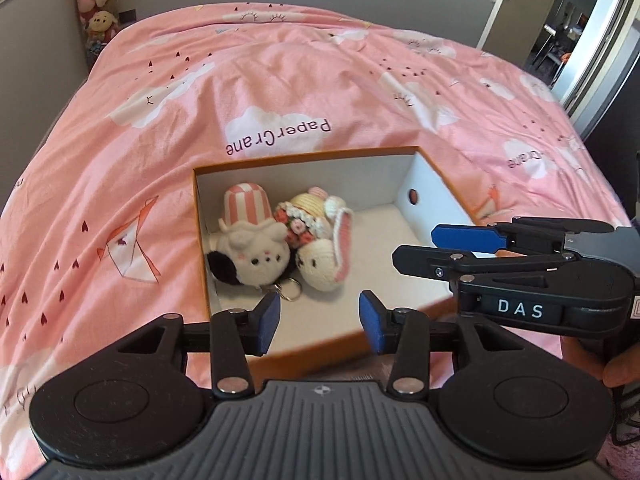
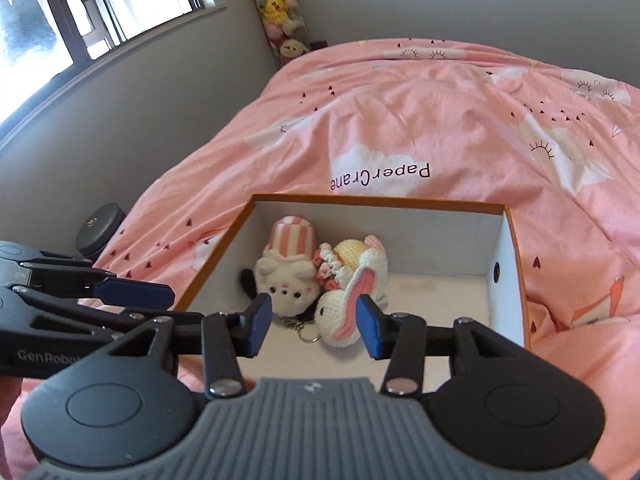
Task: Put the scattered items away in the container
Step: 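Grasp the brown-white plush dog with left tool while right tool grasps the pink pompom, then carry both toys into the shoebox and open the right tool on the pompom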
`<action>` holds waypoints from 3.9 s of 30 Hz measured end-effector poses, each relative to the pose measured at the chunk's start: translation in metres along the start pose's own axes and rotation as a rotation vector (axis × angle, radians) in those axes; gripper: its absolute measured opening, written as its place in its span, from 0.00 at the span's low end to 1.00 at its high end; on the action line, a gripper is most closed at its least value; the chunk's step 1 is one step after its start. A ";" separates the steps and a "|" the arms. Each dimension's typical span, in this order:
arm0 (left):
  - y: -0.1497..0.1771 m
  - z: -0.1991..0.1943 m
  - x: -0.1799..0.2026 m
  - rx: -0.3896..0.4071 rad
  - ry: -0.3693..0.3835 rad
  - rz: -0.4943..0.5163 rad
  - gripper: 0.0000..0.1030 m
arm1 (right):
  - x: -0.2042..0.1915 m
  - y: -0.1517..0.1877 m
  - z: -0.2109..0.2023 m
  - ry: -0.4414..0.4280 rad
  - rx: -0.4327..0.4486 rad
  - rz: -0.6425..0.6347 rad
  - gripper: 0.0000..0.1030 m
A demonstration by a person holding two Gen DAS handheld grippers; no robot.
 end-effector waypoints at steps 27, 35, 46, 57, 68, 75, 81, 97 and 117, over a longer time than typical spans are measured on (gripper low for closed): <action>0.150 0.004 0.010 -0.039 -0.154 -0.223 0.72 | 0.052 0.172 -0.080 0.220 0.092 0.044 0.55; 0.166 0.027 0.006 -0.070 -0.141 -0.272 0.72 | 0.064 0.194 -0.056 0.262 0.033 0.038 0.57; 0.181 0.053 0.003 -0.131 -0.126 -0.306 0.72 | 0.071 0.205 -0.030 0.251 -0.025 0.041 0.66; 0.185 0.050 0.003 -0.113 -0.127 -0.305 0.62 | 0.061 0.212 -0.019 0.234 -0.062 -0.013 0.44; 0.175 0.026 0.012 -0.033 -0.121 -0.283 0.60 | 0.044 0.208 -0.036 0.211 0.016 -0.084 0.40; 0.158 0.006 0.024 0.038 -0.089 -0.246 0.60 | 0.033 0.202 -0.049 0.192 0.066 -0.107 0.40; 0.148 -0.004 0.033 0.077 -0.067 -0.225 0.60 | 0.027 0.197 -0.058 0.181 0.095 -0.111 0.40; 0.151 0.008 0.046 0.051 -0.028 -0.190 0.60 | 0.036 0.197 -0.015 0.144 0.003 -0.064 0.64; 0.136 -0.005 0.054 0.107 -0.007 -0.142 0.60 | 0.030 0.182 -0.033 0.115 0.086 -0.064 0.46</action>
Point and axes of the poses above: each gripper's, at about its wrist camera, not at the fingertips, and z roughly the way its jaws point, x to its right, y to its underside, the point moved 7 cm from there along z, roughly the way its jaws point, and after that the axes turned 9 degrees about z, right-handed, at the moved point
